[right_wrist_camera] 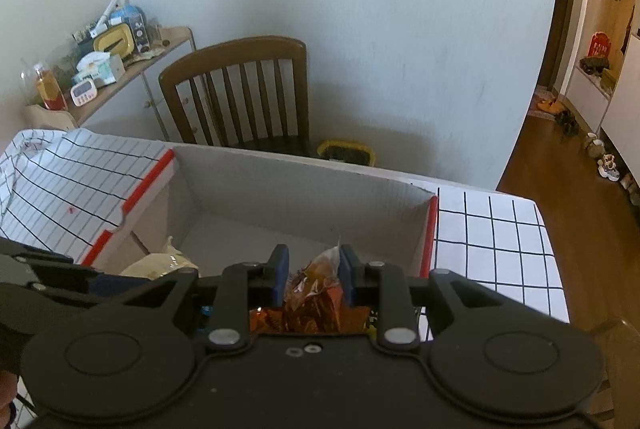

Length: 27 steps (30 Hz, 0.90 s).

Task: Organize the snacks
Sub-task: 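Carry both snacks over the red box and lower them inside, then open both tools to release the snacks into the box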

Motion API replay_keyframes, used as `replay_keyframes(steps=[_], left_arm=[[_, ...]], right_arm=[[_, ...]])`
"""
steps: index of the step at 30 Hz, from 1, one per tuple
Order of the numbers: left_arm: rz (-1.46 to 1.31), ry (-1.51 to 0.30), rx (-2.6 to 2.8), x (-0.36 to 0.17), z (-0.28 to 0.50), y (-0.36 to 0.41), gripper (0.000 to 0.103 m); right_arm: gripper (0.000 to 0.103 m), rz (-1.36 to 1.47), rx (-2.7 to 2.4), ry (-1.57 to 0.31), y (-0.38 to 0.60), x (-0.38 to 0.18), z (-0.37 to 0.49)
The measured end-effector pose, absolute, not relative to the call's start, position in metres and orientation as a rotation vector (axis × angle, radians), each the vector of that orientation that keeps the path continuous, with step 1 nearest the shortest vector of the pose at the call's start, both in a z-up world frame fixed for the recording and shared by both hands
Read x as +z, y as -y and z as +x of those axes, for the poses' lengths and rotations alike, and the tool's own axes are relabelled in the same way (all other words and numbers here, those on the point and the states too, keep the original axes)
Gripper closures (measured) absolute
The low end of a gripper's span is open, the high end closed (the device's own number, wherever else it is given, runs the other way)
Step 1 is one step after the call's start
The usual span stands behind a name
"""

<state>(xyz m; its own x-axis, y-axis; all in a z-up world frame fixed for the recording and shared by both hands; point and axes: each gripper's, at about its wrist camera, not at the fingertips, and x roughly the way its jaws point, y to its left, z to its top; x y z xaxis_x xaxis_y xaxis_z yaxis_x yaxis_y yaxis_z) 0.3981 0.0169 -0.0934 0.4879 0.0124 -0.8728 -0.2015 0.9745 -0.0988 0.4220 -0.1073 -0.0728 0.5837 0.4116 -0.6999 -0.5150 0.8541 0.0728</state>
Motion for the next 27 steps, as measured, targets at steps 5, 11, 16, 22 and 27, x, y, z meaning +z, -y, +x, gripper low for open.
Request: replay_keyframes(steps=[5,11,16,22,27], left_arm=[[-0.187,-1.073,0.133,-0.104,0.404,-0.015,0.076],[-0.177,-1.096,0.126,-0.114,0.410,-0.011,0.076],[-0.171,-1.119,0.133,-0.124,0.414,-0.011,0.076],[-0.181,-1.140,0.138,-0.132,0.414,-0.012,0.076],[-0.208,-1.142,0.124,-0.136,0.411,-0.011,0.075]], right_arm=[[0.077,-0.155,0.547,-0.803,0.100,-0.084,0.430],[0.077,-0.165,0.560,-0.826,0.092,-0.094,0.436],[0.077,-0.172,0.567,-0.858,0.092,-0.098,0.440],[0.076,-0.167,0.560,-0.883,0.096,-0.103,0.442],[0.075,-0.162,0.559,-0.903,0.098,-0.102,0.439]])
